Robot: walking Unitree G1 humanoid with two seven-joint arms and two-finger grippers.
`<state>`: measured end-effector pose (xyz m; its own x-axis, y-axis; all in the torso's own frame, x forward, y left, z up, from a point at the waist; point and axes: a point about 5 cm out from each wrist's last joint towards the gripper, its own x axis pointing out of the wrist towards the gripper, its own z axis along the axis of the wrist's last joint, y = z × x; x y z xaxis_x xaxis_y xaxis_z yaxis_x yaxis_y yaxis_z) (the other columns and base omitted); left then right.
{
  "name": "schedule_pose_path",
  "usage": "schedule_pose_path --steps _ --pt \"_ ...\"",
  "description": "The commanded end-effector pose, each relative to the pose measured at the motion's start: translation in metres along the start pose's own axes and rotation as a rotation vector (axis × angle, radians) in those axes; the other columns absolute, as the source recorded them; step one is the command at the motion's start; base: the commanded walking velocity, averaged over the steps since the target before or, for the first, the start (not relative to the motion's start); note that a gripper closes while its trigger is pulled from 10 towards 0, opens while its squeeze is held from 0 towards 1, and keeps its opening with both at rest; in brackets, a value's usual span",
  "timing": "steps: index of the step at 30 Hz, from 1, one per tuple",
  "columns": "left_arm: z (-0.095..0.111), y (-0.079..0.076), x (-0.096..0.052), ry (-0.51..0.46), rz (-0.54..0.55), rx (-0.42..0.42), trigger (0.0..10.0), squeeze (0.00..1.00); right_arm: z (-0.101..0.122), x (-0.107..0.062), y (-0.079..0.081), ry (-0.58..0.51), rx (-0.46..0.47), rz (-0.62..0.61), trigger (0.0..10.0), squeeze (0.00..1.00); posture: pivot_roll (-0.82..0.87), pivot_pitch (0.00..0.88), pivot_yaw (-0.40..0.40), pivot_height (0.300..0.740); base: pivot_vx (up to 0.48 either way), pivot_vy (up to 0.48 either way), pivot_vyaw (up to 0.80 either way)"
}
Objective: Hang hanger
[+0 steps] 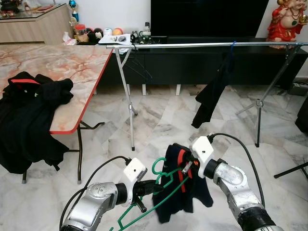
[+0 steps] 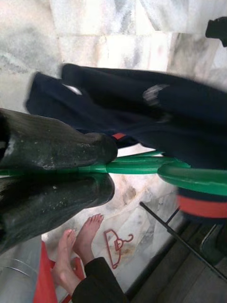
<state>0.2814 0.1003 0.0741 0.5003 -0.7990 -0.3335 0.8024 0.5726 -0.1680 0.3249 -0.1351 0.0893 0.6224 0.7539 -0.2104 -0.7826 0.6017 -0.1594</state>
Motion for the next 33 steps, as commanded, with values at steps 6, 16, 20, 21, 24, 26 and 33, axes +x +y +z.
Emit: schedule_pose_path --steps 6,16,20,21,24,26,33 --pt "0.004 0.010 0.001 -0.009 0.095 0.032 10.0 0.00 -0.012 0.003 -0.008 0.143 -0.024 -0.149 10.0 0.00 0.14 0.045 0.012 0.740 0.000 0.000 0.00" --pt "0.004 0.012 0.000 -0.019 0.118 0.026 10.0 0.00 -0.011 0.001 -0.026 0.175 -0.002 -0.370 10.0 0.00 0.15 0.047 0.010 0.740 0.000 0.000 0.00" --pt "0.004 0.011 0.001 -0.019 0.106 0.020 10.0 0.00 0.007 0.012 -0.008 0.027 -0.012 -0.192 10.0 0.00 0.15 0.047 0.010 0.740 0.000 0.000 0.00" --pt "0.003 0.011 0.001 -0.020 0.104 0.020 10.0 0.00 0.010 0.014 -0.003 0.002 -0.019 -0.151 10.0 0.00 0.15 0.047 0.010 0.740 0.000 0.000 0.00" --pt "0.003 0.010 0.002 -0.022 0.102 0.019 10.0 0.00 0.018 0.016 0.013 -0.067 -0.007 -0.002 10.0 0.00 0.15 0.047 0.010 0.740 0.000 0.000 0.00" --pt "0.004 0.010 0.002 -0.024 0.100 0.018 10.0 0.00 0.022 0.015 0.020 -0.094 0.008 0.069 10.0 0.00 0.15 0.048 0.008 0.740 0.000 0.000 0.00" --pt "0.004 0.008 0.003 -0.035 0.090 0.014 10.0 0.00 0.022 0.001 0.017 -0.096 0.040 0.143 10.0 0.00 0.14 0.050 0.010 0.740 0.000 0.000 0.00"
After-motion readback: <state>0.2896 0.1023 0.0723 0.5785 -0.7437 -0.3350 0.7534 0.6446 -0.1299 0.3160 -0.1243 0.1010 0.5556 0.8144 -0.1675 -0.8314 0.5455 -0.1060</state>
